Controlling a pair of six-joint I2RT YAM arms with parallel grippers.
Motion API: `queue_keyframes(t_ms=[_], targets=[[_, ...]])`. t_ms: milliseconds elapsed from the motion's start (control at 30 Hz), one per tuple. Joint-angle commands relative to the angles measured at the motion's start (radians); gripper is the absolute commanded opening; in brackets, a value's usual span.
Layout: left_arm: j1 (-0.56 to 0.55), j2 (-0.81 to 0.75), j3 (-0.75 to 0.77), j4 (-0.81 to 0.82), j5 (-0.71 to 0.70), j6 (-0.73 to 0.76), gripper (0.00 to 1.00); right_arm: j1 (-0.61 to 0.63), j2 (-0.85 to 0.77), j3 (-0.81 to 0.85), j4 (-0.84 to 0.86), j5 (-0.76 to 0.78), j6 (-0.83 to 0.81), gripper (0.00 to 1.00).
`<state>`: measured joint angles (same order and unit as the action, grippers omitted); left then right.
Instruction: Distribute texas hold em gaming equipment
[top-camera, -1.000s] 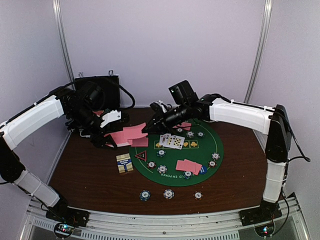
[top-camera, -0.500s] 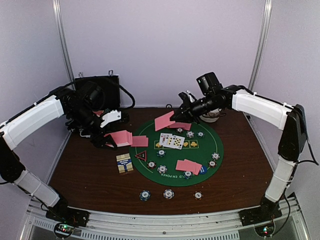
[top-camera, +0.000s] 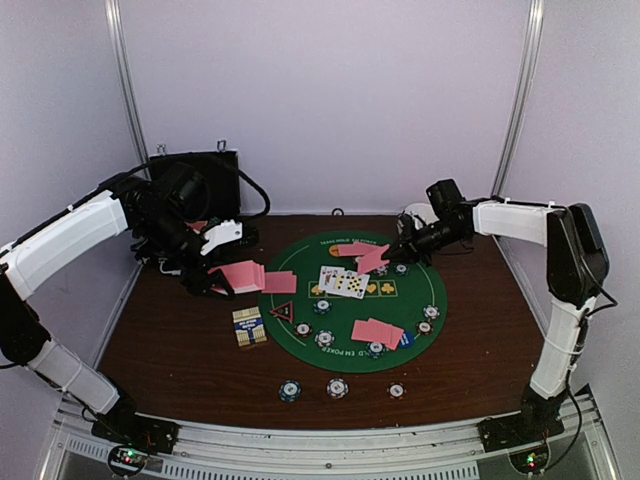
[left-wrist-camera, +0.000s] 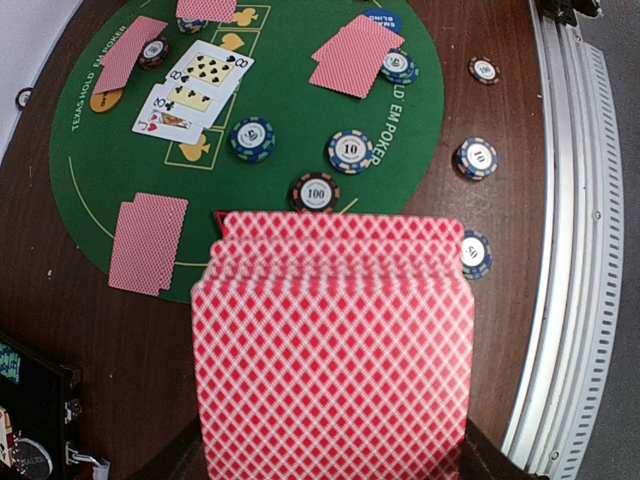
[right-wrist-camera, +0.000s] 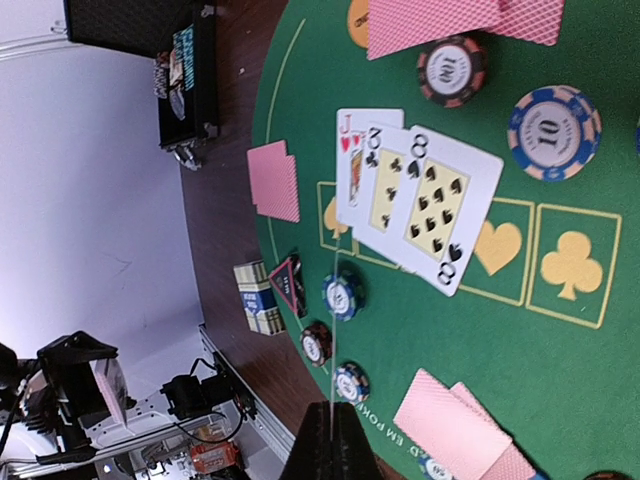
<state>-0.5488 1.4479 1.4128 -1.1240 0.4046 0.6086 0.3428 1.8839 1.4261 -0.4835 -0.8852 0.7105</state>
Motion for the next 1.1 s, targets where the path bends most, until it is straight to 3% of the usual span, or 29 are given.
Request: queue_keyframes(t_ms=[0,367,733,1067], targets=[[0.006,-0.002,-0.001,0.026,0.020,0.011,0.00,-0.033,0.086,0.005,0.064,-0.029,-0.056,0.00],[0.006,0.002,-0.002,0.026,0.024,0.011,0.00,-0.066,0.247,0.068,0.048,-0.004,-0.101,0.00],[0.006,0.006,0.001,0.024,0.029,0.009,0.00,-0.083,0.275,0.079,-0.056,0.079,-0.163,0.00],[0.006,0.001,0.005,0.024,0.038,0.005,0.00,-0.081,0.254,0.076,-0.134,0.128,-0.183,0.31]])
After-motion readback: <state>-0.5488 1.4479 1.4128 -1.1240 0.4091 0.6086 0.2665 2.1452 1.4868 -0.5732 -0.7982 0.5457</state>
